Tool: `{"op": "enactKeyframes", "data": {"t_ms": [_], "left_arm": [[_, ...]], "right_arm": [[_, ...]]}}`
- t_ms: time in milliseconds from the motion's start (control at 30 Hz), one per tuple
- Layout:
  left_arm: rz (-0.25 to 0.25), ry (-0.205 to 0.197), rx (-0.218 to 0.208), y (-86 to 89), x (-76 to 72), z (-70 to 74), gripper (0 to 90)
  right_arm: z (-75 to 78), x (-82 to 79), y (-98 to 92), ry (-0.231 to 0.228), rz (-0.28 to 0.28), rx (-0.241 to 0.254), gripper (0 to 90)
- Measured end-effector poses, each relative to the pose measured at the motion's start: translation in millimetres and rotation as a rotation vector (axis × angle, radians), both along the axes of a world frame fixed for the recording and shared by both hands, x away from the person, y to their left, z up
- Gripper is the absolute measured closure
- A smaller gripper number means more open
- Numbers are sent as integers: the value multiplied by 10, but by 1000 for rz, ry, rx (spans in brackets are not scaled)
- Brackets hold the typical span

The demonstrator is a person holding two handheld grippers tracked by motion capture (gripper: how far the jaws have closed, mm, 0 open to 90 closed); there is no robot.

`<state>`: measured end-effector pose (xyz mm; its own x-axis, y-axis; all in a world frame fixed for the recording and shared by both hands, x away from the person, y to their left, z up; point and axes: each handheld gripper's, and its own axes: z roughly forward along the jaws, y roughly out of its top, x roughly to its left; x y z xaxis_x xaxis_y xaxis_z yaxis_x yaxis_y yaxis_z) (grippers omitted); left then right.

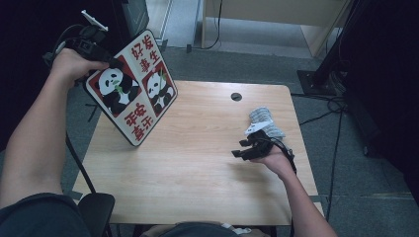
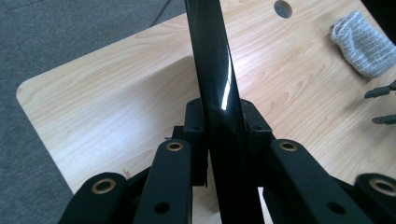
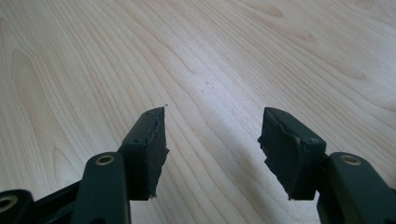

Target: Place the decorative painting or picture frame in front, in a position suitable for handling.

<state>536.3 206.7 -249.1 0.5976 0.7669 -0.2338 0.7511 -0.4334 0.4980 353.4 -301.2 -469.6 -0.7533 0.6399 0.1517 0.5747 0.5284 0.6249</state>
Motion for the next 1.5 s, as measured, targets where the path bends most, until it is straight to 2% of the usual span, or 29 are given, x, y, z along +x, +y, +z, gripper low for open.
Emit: {"op": "enactKeyframes", "data": {"t_ms": [67, 100, 233, 267, 300, 367, 500, 600, 700, 833, 1067, 1100, 1133, 1500], "left_arm": [[-4, -4, 14, -16, -5, 13, 779], [-2, 2, 37, -66, -15, 50, 781], [-4, 1, 40, -110, -27, 80, 789], [-2, -3, 37, -119, -33, 88, 789], [10, -8, 7, -116, -49, 131, 790], [-29, -28, 23, -153, -89, 165, 799], [-53, -48, 63, -235, -170, 234, 800], [-55, -66, 63, -270, -243, 310, 799], [-93, -85, 57, -343, -346, 423, 798], [-139, -83, 41, -489, -441, 501, 798], [-228, -63, 30, -869, -541, 473, 798], [-256, -59, 26, -983, -570, 449, 797], [-256, -59, 26, -983, -570, 449, 797], [-365, -49, 11, -1445, -746, 371, 796]], "right_arm": [[-4, 2, -3, 1, 1, 1, 410], [0, 0, -8, 1, -1, 6, 410], [21, -4, -24, -7, -5, 19, 410], [23, -5, -28, -8, -9, 23, 410], [24, -4, -32, -8, -10, 23, 409], [28, -5, -44, -10, -16, 30, 406], [41, -9, -73, -16, -36, 38, 406], [66, -15, -125, -23, -57, 51, 406], [69, -14, -174, -26, -74, 62, 406], [61, -18, -222, -21, -101, 60, 407], [76, -30, -272, -33, -119, 62, 407], [77, -32, -278, -33, -122, 61, 406], [77, -32, -278, -33, -122, 61, 406], [87, -27, -386, -43, -171, 61, 407]]}}
